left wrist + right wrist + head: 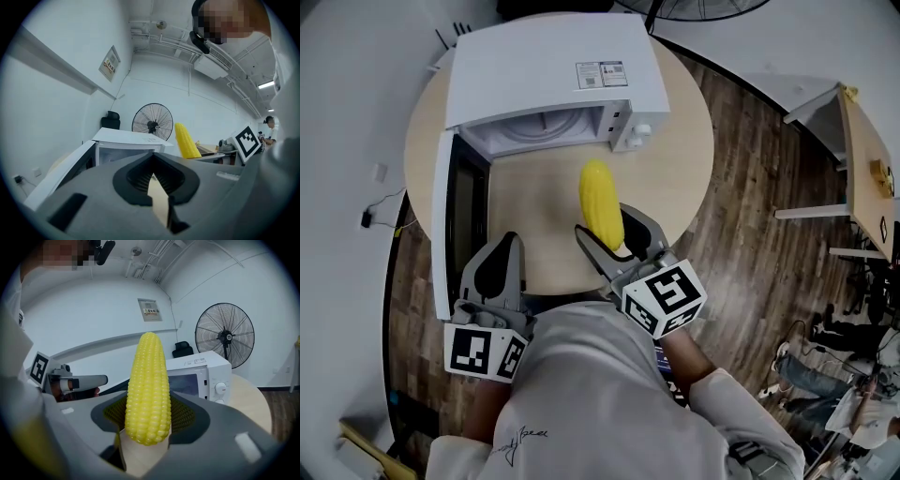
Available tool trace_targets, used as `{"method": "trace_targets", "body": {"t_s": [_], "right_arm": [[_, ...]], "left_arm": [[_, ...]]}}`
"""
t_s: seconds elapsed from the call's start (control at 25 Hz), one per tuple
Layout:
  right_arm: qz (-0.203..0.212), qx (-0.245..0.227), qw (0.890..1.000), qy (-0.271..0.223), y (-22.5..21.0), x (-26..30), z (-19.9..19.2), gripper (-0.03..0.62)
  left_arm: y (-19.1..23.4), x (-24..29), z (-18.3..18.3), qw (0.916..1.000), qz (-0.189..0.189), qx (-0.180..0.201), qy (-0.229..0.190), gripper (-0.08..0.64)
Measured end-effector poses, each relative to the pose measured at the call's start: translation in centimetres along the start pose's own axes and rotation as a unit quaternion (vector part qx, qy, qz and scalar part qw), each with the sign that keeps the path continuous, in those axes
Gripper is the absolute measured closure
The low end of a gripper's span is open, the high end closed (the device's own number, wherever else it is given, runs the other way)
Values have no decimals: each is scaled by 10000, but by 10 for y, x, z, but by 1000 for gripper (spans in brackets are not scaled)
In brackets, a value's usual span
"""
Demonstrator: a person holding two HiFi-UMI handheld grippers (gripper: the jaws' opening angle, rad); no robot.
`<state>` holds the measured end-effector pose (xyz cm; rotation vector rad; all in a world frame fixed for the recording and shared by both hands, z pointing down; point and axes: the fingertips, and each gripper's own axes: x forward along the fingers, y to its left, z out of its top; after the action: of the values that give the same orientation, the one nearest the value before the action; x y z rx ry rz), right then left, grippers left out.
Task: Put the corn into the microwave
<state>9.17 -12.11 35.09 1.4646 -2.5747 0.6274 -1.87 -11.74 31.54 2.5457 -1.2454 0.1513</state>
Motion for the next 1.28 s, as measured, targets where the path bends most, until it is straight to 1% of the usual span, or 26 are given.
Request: {"method": "trace_targets", "body": {"t_s": [0.2,0.36,0.56,0.8,0.92,1.0,1.16,1.28], "right_arm": [[-39,169,9998,104,-12,11,-5,333],[-69,247,9995,182,-20,21,-10,333],[-43,239,9992,318,-27,35,-18,333],[1,341,9980,523,-36,57,-32,333],[46,394,9974,606,-38,70,-39,333],[62,401,9969,669,-40,77,-44,333],[60,422,9964,736,-44,88,-50,333],[52,420,9961,773,-47,96,-53,333]], "left_arm": [[4,1,0,9999,15,-169,25,572],[9,3,0,9998,32,-200,38,572],[14,4,-1,9998,75,-186,83,572],[20,6,-3,9997,118,-204,114,572],[25,6,-1,9997,188,-15,134,571],[27,6,0,9997,217,46,142,572],[33,5,1,9996,261,-2,148,572],[42,4,1,9992,362,-94,128,572]]}}
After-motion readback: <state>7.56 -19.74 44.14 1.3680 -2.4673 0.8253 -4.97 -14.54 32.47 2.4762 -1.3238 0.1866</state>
